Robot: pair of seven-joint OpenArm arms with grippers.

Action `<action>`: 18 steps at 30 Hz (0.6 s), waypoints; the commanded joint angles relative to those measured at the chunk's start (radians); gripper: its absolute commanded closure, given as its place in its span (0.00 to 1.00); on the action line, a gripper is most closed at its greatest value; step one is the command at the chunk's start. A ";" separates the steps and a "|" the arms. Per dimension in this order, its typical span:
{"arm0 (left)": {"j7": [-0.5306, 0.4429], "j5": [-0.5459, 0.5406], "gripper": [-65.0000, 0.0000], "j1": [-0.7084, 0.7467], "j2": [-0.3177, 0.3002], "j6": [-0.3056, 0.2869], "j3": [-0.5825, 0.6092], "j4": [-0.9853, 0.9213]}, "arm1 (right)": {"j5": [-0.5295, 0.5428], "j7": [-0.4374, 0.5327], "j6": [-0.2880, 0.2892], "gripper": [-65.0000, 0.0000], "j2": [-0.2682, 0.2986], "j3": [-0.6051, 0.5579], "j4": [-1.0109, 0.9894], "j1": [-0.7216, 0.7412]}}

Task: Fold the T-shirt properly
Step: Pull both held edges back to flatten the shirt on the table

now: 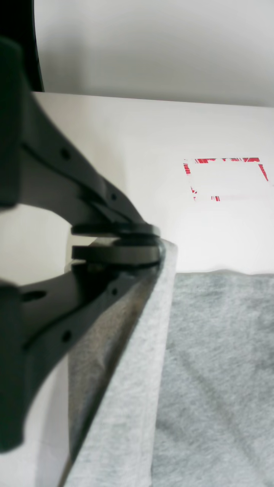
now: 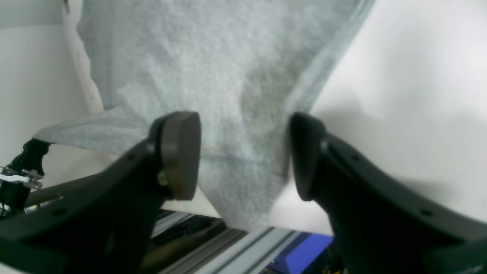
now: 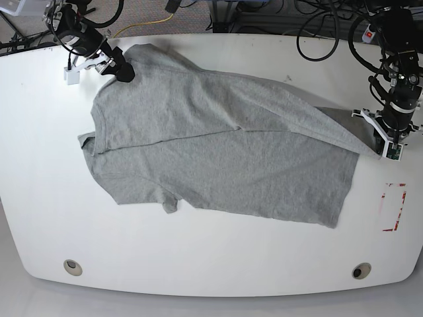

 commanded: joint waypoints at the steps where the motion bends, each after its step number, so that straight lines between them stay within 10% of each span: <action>1: -0.024 0.000 1.00 -0.008 -0.016 0.002 -0.008 0.018 | -0.034 0.009 0.006 0.45 0.011 0.011 -0.031 0.035; 14: -0.024 0.000 1.00 -0.008 -0.016 0.002 -0.010 0.018 | -0.092 0.009 0.008 0.46 0.015 0.007 -0.122 0.096; 18: -0.024 0.000 1.00 -0.008 -0.016 0.004 -0.010 0.018 | -0.092 0.009 0.008 0.67 0.015 0.007 -0.120 0.111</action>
